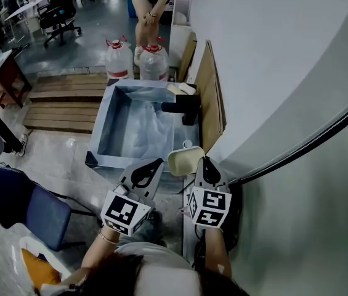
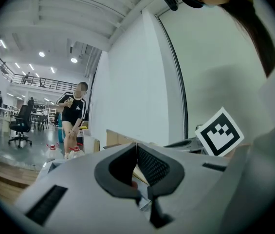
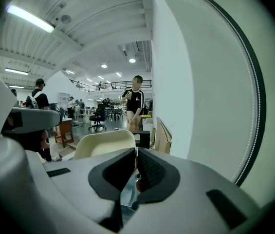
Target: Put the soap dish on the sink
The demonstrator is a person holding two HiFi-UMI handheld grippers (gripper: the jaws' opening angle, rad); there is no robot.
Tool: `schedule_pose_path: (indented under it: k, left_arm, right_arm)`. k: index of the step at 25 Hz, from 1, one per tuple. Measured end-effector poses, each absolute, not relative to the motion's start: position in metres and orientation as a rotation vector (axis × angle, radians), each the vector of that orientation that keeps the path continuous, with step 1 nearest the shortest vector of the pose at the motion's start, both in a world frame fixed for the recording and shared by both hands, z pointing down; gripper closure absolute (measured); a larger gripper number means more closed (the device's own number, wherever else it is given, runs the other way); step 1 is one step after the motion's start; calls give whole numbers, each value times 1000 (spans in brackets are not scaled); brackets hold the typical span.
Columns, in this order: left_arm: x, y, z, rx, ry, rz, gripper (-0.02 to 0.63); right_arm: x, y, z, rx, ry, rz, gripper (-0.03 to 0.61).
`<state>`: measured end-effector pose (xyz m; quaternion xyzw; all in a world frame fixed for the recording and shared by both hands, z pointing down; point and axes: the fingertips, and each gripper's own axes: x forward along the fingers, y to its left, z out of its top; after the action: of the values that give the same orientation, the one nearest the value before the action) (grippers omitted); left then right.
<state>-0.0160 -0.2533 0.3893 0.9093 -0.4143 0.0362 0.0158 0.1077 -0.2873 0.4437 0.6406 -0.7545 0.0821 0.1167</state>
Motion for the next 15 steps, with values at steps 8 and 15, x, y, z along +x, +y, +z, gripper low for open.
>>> schedule_pose_path:
  k: [8,15]
  left_arm:
    - [-20,-283,398,2825,-1268,121,604]
    - [-19,-299,400,2830,-1254,129,604]
  right_arm:
    - [97,-318,472,1806,-2179,233,541]
    - [97,-337,498,1779,-2146,259,541]
